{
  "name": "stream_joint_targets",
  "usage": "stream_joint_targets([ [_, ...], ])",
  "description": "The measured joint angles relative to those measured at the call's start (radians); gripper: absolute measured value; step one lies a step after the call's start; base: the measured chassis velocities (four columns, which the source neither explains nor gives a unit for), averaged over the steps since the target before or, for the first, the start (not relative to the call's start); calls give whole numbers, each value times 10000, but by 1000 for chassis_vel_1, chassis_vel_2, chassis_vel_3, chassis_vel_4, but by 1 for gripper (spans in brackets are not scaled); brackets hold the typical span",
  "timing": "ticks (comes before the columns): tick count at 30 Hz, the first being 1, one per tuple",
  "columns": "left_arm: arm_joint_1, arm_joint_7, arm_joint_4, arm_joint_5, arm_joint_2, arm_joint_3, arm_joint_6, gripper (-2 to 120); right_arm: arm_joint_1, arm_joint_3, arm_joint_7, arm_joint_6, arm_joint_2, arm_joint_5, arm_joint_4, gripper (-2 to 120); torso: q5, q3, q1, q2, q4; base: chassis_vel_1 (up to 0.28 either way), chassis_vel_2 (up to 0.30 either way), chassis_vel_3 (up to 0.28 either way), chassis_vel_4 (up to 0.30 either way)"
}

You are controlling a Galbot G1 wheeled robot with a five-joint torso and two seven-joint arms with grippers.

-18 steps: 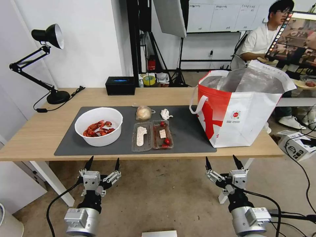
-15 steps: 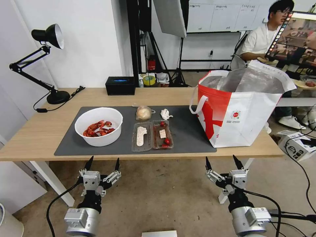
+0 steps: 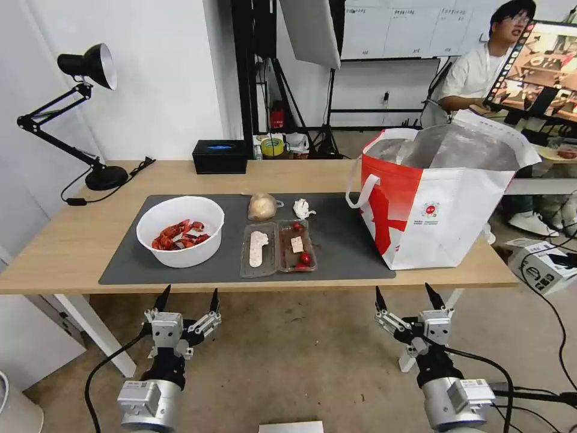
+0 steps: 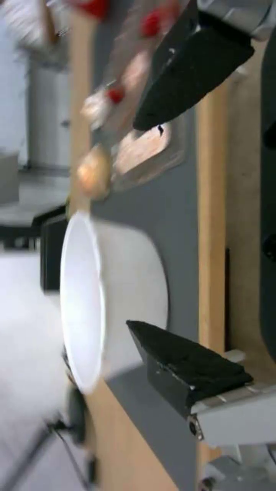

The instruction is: Pick up the trash from the table and place it into the takeout bag.

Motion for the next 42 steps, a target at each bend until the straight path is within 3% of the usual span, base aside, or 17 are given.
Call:
stream_joint_targets([
  [4,28,-144,-250,-432,-291,-88,203,100,271,-97,162,-724,-573,384,158,100,4,1,0,0,4,0,0,0,0],
  [6,22,-170,-301,-542,-347,-122,157,100,607,-219,377,-1657,-1309,876,359,100,4,1,0,0,2,0,0,0,0],
  [8,21,-170,-302,-547,-348,-127,147,100,659,-237,409,-1805,-1422,951,389,100,4,0,0,0,1,0,0,0,0],
  [10,19,-180,-302,-555,-352,-131,104,100,952,-344,598,-2630,-2074,1397,557,100,3,0,0,0,1,0,0,0,0],
  [13,23,-176,-302,-558,-353,-117,64,100,1134,-399,698,-3009,-2449,1669,669,100,2,1,0,-1,4,0,0,0,0],
  [33,-76,-182,-238,-1047,-344,-6,-28,100,1189,-485,724,-3042,-2545,1785,757,100,2,0,0,-1,0,0,0,0,0],
  [35,-252,-337,-195,-1886,-339,87,163,100,1243,-519,716,-3038,-2552,1783,730,100,2,0,0,-1,1,0,0,0,0],
  [42,-718,-801,-96,-2929,-332,298,750,100,1323,-553,704,-3035,-2592,1781,685,100,1,1,0,-1,1,0,0,0,0],
])
